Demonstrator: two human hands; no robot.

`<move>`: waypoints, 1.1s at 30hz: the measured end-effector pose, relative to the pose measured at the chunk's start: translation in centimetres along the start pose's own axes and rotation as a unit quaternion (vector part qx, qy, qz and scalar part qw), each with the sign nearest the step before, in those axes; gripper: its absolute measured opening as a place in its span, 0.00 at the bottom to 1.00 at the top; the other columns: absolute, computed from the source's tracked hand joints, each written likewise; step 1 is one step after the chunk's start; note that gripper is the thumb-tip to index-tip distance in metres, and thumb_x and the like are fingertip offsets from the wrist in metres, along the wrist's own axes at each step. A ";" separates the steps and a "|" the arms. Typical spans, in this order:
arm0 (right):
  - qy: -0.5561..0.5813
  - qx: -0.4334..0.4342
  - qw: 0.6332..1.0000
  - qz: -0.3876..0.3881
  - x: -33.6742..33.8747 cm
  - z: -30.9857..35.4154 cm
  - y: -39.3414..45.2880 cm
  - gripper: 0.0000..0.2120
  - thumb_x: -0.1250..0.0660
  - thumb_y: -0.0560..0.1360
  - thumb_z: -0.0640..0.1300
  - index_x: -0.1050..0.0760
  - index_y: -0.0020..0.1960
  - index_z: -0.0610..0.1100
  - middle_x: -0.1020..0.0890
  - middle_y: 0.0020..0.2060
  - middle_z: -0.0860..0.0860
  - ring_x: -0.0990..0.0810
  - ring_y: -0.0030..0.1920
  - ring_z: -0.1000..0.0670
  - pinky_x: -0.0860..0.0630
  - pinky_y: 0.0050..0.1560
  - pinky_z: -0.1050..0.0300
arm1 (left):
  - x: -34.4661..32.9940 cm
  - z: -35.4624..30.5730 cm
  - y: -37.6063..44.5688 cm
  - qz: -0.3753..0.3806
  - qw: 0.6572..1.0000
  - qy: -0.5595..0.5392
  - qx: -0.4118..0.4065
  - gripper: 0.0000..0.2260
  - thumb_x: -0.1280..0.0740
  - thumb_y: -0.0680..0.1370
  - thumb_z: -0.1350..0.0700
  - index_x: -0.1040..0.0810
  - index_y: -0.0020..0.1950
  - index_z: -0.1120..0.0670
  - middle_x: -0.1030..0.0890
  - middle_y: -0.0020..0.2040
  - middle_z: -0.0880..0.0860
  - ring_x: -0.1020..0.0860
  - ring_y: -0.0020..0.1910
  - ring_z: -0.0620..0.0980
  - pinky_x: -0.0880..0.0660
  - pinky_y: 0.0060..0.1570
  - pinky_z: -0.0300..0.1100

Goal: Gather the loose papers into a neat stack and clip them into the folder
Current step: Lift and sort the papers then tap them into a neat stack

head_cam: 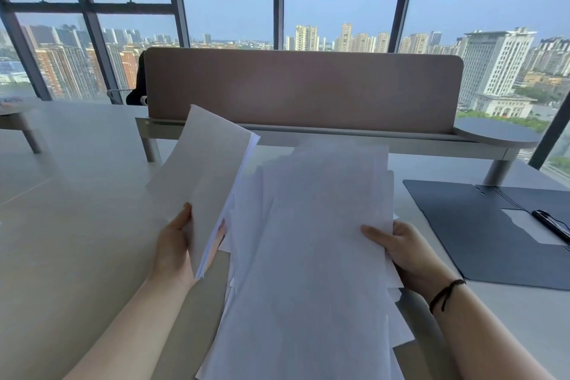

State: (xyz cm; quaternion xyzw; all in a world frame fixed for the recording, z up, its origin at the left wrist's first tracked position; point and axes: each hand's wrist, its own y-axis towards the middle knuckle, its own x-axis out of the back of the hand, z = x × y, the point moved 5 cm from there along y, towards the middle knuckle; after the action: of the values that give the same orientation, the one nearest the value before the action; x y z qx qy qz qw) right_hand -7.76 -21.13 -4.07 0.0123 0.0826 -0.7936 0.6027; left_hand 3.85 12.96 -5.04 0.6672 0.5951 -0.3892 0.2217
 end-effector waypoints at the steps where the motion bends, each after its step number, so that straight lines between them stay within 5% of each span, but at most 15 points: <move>1: 0.016 -0.001 1.000 0.002 0.2 0.0 -0.1 0.11 0.33 0.81 0.38 0.19 0.58 0.31 0.13 0.53 0.36 0.12 0.50 0.36 0.15 0.45 0.46 | 0.2 -0.1 0.1 -0.005 1.000 0.013 -0.004 0.17 0.39 0.82 0.50 0.18 0.65 0.56 0.18 0.64 0.56 0.16 0.58 0.56 0.24 0.62 0.55; 4: 0.058 -0.008 0.998 0.011 0.3 -0.1 -0.2 0.12 0.34 0.81 0.39 0.19 0.59 0.31 0.13 0.53 0.35 0.12 0.48 0.37 0.14 0.43 0.46 | 0.1 0.0 -0.2 0.018 0.997 0.079 -0.006 0.17 0.39 0.82 0.48 0.15 0.60 0.54 0.17 0.64 0.54 0.19 0.64 0.56 0.31 0.71 0.56; 9: 0.053 0.052 0.997 -0.021 0.0 0.2 -0.1 0.12 0.33 0.80 0.36 0.24 0.63 0.36 0.13 0.53 0.37 0.12 0.45 0.40 0.15 0.41 0.45 | -1.4 0.7 -1.6 0.040 0.980 0.195 0.018 0.16 0.38 0.82 0.48 0.14 0.56 0.54 0.12 0.51 0.53 0.13 0.44 0.50 0.20 0.43 0.42; 15: -0.060 0.070 0.986 -0.140 -1.0 -0.5 0.6 0.08 0.30 0.79 0.40 0.24 0.57 0.45 0.13 0.49 0.42 0.12 0.45 0.40 0.15 0.48 0.38 | -2.6 3.0 -2.1 0.069 0.960 0.253 0.101 0.15 0.32 0.73 0.49 0.12 0.48 0.57 0.13 0.47 0.60 0.13 0.39 0.57 0.18 0.41 0.49; 18: -0.025 0.077 0.984 -0.162 -1.2 -0.2 0.2 0.05 0.32 0.80 0.39 0.22 0.56 0.43 0.13 0.50 0.40 0.14 0.50 0.35 0.17 0.52 0.35 | -2.9 3.4 -2.4 0.071 0.960 0.253 0.099 0.17 0.31 0.71 0.51 0.14 0.55 0.58 0.13 0.49 0.59 0.13 0.40 0.57 0.16 0.38 0.49; 27: -0.042 -0.020 0.998 0.047 -4.4 0.2 -1.5 0.14 0.37 0.79 0.29 0.19 0.59 0.40 0.11 0.49 0.41 0.12 0.47 0.39 0.15 0.46 0.45 | -3.4 3.4 -2.7 0.085 0.887 0.454 -0.024 0.03 0.27 0.76 0.56 0.13 0.47 0.54 0.11 0.46 0.50 0.13 0.45 0.47 0.20 0.37 0.34; 31: 0.065 -0.050 0.997 0.003 -3.7 0.1 -1.4 0.11 0.34 0.82 0.40 0.19 0.61 0.39 0.11 0.49 0.40 0.12 0.46 0.39 0.15 0.48 0.43 | -3.3 3.3 -2.5 0.126 0.873 0.468 -0.063 0.29 0.18 0.61 0.46 0.18 0.59 0.53 0.12 0.53 0.49 0.16 0.56 0.51 0.20 0.46 0.36; 33: 0.129 -0.071 0.989 -0.012 -3.1 0.0 -1.3 0.17 0.34 0.81 0.53 0.18 0.59 0.41 0.12 0.52 0.41 0.12 0.50 0.39 0.16 0.51 0.42 | -3.6 2.7 -2.3 0.131 0.853 0.488 -0.134 0.35 0.20 0.66 0.55 0.28 0.71 0.46 0.19 0.66 0.45 0.22 0.65 0.43 0.25 0.58 0.37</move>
State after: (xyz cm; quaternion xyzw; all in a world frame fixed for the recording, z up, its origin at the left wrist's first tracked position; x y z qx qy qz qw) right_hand -8.18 -17.79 -3.57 0.0705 0.2155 -0.7845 0.5771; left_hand 0.96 9.12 -3.44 0.8066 0.5808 0.1027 0.0391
